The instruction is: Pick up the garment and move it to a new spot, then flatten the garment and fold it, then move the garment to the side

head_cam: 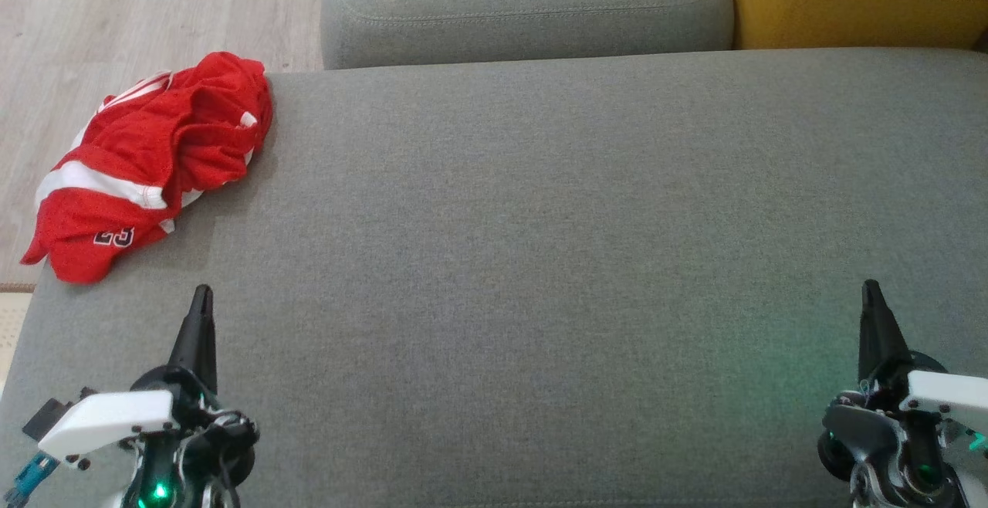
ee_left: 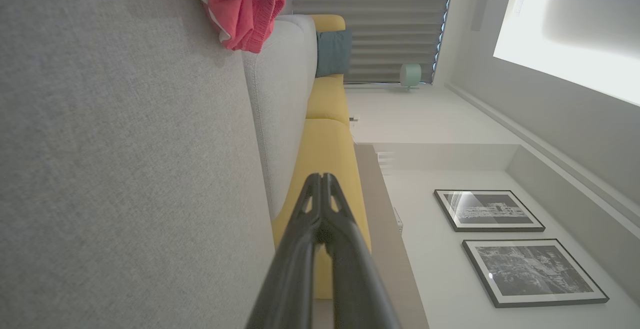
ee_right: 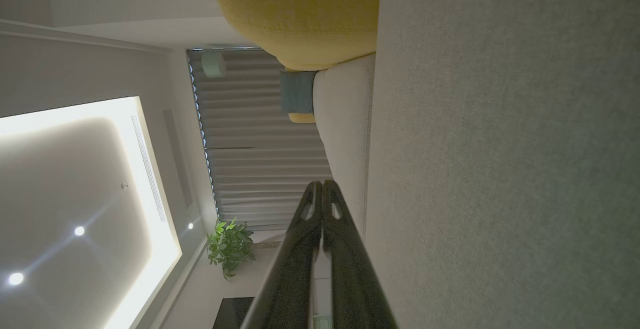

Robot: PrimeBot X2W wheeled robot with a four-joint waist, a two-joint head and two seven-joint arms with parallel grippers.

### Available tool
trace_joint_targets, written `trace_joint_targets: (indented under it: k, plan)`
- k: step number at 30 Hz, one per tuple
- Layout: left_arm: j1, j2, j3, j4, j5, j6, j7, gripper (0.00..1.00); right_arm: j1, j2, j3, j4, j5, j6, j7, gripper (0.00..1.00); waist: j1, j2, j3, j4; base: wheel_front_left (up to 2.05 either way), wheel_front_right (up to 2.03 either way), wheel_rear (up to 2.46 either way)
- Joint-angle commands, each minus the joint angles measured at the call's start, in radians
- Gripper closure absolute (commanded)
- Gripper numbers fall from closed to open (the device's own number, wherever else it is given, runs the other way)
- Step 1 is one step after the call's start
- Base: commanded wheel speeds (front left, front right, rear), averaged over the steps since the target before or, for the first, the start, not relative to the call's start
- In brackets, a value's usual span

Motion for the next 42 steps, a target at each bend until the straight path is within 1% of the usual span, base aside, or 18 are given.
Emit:
trace_joint_targets:
  k: [1, 42]
  plan:
    - [-0.051, 0.009, 0.034, -0.029, -0.002, -0.007, 0.007, 1.0, -0.054, -0.005, 0.021, -0.037, -0.001, 0.007, 0.006, 1.0, 0.0, -0.0001, 0.0, 0.0, 0.0, 0.0, 0.0]
    - [-0.051, 0.009, 0.034, -0.029, -0.002, -0.007, 0.007, 1.0, -0.054, -0.005, 0.021, -0.037, -0.001, 0.007, 0.006, 1.0, 0.0, -0.0001, 0.0, 0.0, 0.0, 0.0, 0.0]
